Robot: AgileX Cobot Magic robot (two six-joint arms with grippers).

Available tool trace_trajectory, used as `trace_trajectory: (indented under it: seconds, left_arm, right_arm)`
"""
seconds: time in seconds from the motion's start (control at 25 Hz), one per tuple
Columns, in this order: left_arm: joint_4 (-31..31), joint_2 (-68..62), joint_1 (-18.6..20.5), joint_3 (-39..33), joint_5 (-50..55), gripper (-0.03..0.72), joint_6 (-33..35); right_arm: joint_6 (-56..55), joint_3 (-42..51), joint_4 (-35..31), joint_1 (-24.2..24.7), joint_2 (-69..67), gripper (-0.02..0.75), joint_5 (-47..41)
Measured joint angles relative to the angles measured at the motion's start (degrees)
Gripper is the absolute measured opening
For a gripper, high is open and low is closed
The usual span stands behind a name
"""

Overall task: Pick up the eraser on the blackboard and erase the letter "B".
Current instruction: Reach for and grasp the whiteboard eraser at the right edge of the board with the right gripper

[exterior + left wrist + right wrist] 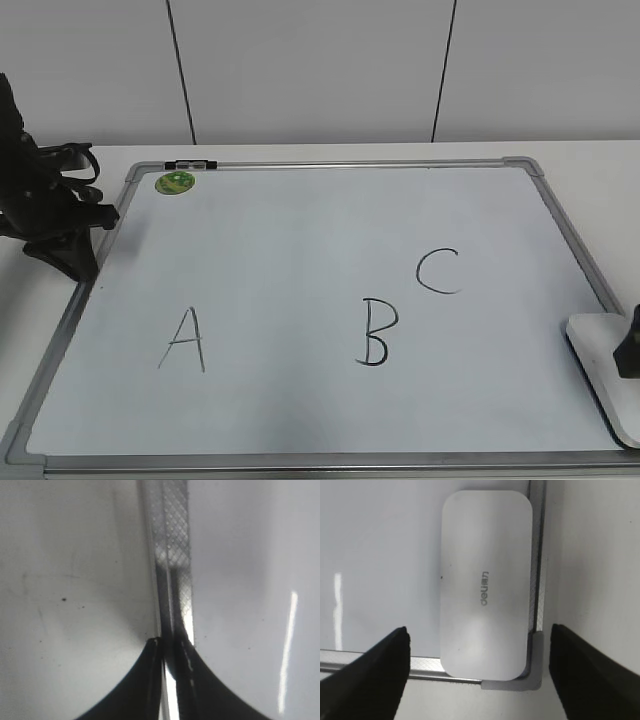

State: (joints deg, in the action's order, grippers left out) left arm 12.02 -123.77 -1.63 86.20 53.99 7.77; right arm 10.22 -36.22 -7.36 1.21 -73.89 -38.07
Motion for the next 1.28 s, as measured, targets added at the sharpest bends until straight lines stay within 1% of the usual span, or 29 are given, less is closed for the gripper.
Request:
trace_trajectory:
  seconds: [0.28,0.64,1.0,1.2,1.28]
  left_arm:
    - [0.0,0.0,0.0,0.0,0.1,0.034,0.0]
    - [0.0,0.0,0.0,0.0,0.1,0.034,0.0]
    - [0.0,0.0,0.0,0.0,0.1,0.034,0.0]
    - [0.0,0.0,0.0,0.0,0.1,0.034,0.0]
    - [0.0,0.0,0.0,0.0,0.1,0.034,0.0]
  right_arm:
    - [0.1,-0.4,0.8,0.0,-7.5,0.648,4.5]
    - [0.1,-4.6,0.9,0.0,-14.2,0.646,4.8]
    - [0.2,-5.1,0.9,0.0,-17.6,0.634,3.8]
    - [0.2,-5.3,0.6,0.0,-19.1,0.606,3.8]
    - [0.2,-5.5,0.0,0.0,-19.9,0.574,3.8]
